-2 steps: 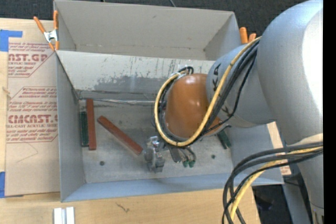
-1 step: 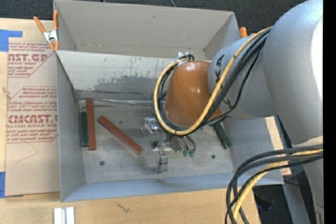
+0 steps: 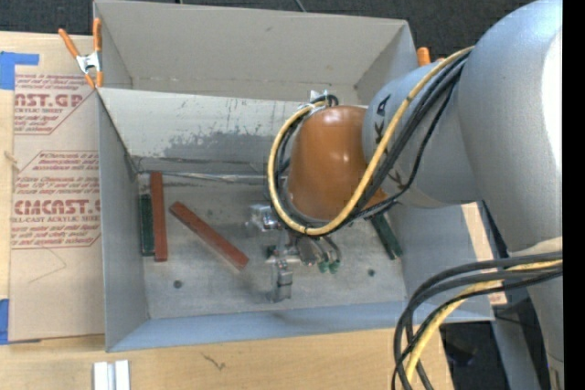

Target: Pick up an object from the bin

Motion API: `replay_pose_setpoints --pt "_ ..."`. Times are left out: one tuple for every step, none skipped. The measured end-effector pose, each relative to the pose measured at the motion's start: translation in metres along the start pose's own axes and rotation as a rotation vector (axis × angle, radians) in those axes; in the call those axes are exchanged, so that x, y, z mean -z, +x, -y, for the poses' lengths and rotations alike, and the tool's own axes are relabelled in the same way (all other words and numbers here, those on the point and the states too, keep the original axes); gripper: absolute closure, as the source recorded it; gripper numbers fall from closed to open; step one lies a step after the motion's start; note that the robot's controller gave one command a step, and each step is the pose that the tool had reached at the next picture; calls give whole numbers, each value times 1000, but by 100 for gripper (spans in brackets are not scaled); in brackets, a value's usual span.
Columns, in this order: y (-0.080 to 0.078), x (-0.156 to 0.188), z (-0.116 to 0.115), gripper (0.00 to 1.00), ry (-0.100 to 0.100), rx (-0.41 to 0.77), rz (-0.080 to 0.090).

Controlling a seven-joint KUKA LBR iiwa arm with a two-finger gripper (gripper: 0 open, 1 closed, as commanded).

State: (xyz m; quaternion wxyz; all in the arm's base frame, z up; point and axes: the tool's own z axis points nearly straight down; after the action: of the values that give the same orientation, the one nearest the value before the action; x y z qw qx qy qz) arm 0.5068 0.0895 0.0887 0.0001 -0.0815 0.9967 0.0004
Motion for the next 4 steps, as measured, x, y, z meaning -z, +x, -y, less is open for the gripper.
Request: replay_pose_setpoints --pt "-16 -3 -36 0 2 32 0" --pt "-59 -19 -43 100 2 -27 2" --pt "-59 -19 -43 100 2 -27 2" --pt "-54 114 10 100 0 -91 3"
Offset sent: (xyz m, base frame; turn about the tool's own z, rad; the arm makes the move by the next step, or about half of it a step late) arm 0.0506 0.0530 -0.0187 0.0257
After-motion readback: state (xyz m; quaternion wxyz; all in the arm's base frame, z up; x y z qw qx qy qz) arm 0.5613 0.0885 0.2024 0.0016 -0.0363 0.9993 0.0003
